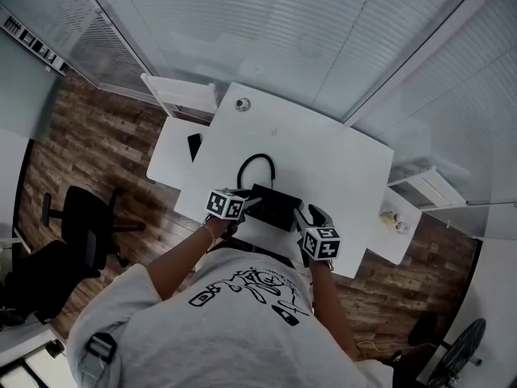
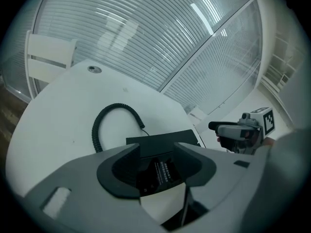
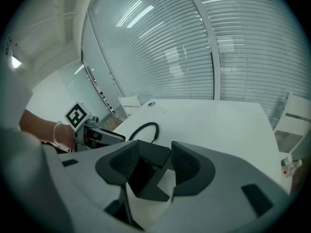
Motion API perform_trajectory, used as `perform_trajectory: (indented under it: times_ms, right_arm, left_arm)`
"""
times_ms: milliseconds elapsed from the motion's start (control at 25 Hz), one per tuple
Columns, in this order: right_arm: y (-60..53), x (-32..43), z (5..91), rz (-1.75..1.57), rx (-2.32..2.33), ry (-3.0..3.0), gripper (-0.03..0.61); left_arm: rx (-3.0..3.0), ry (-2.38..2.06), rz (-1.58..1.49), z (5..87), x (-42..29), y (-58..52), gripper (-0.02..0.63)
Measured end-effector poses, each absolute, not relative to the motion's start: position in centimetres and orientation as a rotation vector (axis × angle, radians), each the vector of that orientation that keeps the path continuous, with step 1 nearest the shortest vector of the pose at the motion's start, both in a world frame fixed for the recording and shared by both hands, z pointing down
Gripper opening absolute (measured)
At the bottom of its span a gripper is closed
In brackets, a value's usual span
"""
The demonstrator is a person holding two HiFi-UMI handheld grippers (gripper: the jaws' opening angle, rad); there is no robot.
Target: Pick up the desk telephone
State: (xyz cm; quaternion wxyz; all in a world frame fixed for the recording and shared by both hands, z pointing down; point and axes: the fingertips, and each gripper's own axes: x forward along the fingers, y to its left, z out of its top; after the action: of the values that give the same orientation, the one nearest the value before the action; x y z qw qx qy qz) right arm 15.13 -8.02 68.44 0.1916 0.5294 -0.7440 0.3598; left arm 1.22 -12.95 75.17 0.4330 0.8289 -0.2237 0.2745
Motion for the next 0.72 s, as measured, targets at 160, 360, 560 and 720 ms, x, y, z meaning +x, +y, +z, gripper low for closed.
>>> perform_trajectory:
  times_ms: [160,360,560,720]
  right_arm:
    - [-7.6,15.3,70.1,1.085,1.488,-2.064,0.19]
    - [-7.3,15.5,72.0,1.174,1.489,-2.026,0.206]
    - [-7.4,15.3,73.0,1.246,1.489,-2.011,0.216]
    - [-7.2,14.9,74.4,1.305,1.48,-1.988,0.219]
  left_arm:
    - [2.011,-0.567,0.675,76.6,0.8,-13.0,0.207]
    - [1.978,-0.559,0.673,78.1,1.0,-12.7,0.247]
    - [1.95,-0.556,0.691,79.4,1.2,-12.5,0.256]
    - [1.927,-0.539,0.701,80.4,1.3,-12.2,0.262]
